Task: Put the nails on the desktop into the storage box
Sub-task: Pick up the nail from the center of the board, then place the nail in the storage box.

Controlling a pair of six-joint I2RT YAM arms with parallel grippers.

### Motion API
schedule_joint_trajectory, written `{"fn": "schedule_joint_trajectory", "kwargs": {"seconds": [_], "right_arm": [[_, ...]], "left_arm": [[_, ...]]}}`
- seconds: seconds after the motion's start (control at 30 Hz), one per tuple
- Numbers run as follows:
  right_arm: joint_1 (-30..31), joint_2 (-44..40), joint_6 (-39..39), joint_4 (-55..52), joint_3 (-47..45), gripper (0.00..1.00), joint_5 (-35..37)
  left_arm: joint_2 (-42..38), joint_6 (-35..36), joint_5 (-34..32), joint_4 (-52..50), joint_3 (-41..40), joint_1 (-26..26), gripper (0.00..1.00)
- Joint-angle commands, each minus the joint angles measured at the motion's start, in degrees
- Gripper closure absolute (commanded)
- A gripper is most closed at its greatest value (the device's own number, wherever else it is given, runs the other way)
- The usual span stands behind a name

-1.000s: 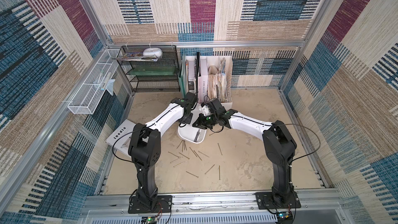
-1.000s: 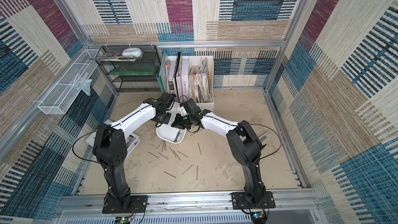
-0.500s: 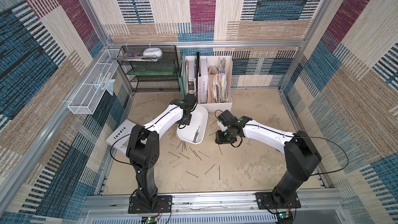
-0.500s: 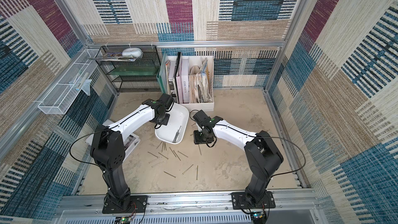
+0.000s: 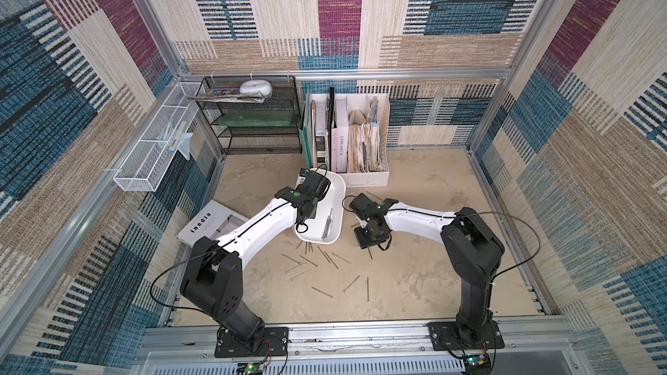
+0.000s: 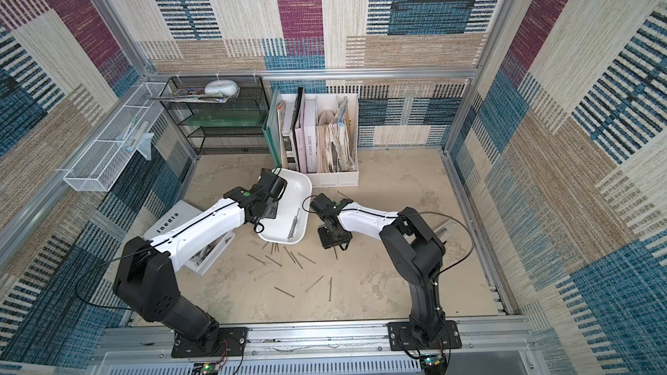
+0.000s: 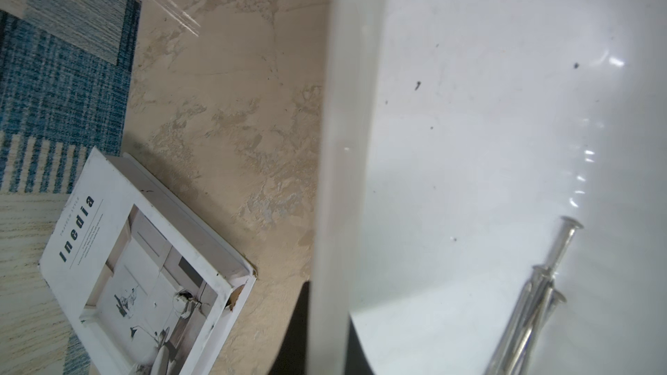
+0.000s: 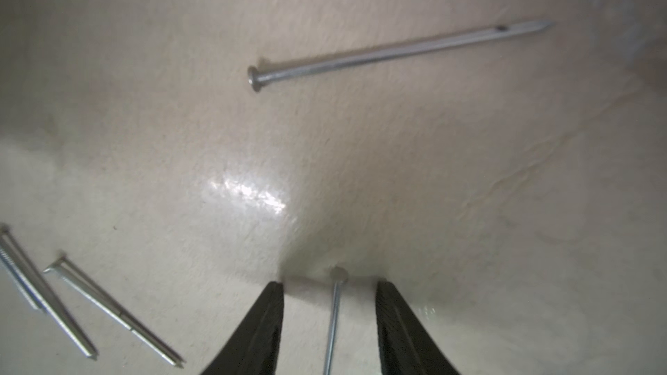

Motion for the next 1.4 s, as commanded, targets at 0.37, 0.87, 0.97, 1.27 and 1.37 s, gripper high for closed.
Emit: {"fn": "schedule_joint_trajectory", "kwargs": {"seconds": [0.37, 0.87, 0.97, 1.27, 1.37], "right_arm": [[1.2, 4.1, -1.5, -3.2, -1.8, 1.0, 3.9], [-6.2, -14.3, -0.6, -1.0, 2.3, 1.0, -10.0], [-6.4, -16.3, 1.8, 3.9, 2.4, 1.0, -17.4], [-4.0, -8.1, 13.8, 23.5, 3.8, 1.0, -31.0], [-2.4, -4.4, 15.3, 24.6, 5.7, 1.0, -30.7]], "left_arm": [[-5.5, -9.6, -2.4, 4.8, -4.8, -0.6, 1.0], [0.3, -11.1, 7.7, 1.6, -2.5, -0.3, 1.0], [1.9, -11.0, 9.4, 1.4, -2.2, -0.4, 1.0], [3.9, -10.1, 9.5, 0.6, -1.2, -0.4, 1.0], [4.7, -9.8, 9.8, 0.2, -0.7, -0.4, 1.0]]}}
